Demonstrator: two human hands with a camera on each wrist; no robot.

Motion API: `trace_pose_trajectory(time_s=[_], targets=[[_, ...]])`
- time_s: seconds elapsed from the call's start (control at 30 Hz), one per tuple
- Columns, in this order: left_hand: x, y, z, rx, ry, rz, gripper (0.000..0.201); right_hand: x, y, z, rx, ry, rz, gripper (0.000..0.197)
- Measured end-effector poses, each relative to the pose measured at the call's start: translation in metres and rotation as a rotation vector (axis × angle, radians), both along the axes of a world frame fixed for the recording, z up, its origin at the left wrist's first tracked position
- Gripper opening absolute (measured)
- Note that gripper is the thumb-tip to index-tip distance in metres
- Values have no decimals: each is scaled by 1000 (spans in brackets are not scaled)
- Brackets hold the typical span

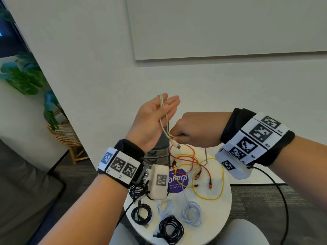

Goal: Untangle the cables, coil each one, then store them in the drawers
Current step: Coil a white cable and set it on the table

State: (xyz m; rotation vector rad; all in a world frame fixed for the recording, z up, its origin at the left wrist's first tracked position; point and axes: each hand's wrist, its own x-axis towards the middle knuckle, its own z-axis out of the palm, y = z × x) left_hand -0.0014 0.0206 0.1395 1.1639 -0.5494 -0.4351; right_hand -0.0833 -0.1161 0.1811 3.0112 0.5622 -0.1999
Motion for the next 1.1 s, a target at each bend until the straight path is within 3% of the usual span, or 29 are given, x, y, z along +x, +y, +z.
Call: trace_pose_trajectory(time_s=[0.07, 0.17, 0.27, 0.4, 0.53, 0.87, 0.93, 1.1], targets=[[-1, -3, -2, 76, -92, -12, 47, -1, 1, 6, 59, -9, 7, 39], [-5, 1, 1, 261, -296, -26, 29, -4, -10, 28, 218, -69, 46, 23], [-12, 5, 7, 237, -366, -137, 24, -4, -26, 48, 335, -143, 43, 21], [-14, 7, 17, 212, -309, -206, 43, -1, -49, 56, 439, -339, -28, 28], [-14, 12, 21, 155, -224, -255, 40, 4, -72, 42, 618, -429, -123, 33], [-13, 10, 6, 195, -96, -347, 37, 20, -86, 6, 748, -612, -226, 30], [-11, 8, 10, 101, -67, -331, 37, 24, -85, 0, 777, -592, -244, 31], [0, 6, 17, -82, -42, -169, 38, 27, -61, -41, 680, -318, -246, 35]])
